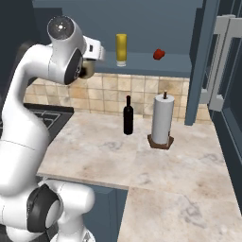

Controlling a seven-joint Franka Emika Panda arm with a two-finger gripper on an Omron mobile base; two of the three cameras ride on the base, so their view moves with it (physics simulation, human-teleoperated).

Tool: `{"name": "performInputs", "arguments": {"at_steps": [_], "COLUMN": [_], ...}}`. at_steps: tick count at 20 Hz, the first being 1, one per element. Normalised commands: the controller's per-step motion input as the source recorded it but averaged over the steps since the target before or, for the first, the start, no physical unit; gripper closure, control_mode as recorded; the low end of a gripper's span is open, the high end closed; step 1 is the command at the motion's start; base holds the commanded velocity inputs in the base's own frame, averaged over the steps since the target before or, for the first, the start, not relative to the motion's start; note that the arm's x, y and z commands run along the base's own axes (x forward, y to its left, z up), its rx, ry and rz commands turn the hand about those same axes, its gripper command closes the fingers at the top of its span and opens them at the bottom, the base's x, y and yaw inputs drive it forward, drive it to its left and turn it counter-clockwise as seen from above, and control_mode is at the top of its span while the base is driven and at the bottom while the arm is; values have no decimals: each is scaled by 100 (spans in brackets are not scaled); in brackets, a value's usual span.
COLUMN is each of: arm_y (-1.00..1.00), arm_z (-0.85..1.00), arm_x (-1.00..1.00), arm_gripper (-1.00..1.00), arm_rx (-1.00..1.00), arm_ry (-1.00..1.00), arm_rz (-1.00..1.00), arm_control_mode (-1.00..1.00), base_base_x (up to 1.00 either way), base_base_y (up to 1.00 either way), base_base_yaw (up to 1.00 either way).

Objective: Pick the mayonnaise and mustard from the counter and place them in the cabinet.

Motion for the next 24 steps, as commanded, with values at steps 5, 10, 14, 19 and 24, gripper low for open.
{"name": "performInputs", "arguments": {"at_steps": [5, 10, 14, 19, 24], "arm_y": [10, 25, 20, 3, 0], "arm_z": [0, 0, 0, -15, -19], "arm_x": [43, 40, 37, 35, 32], "arm_gripper": [100, 100, 100, 100, 100], "arm_rx": [1, 1, 0, 0, 0], "arm_ry": [0, 0, 0, 0, 0], "arm_rz": [0, 0, 0, 1, 1], "arm_control_mode": [-100, -100, -100, -100, -100], "base_base_x": [0, 0, 0, 0, 0], "base_base_y": [0, 0, 0, 0, 0], "base_base_yaw": [0, 0, 0, 0, 0]}}
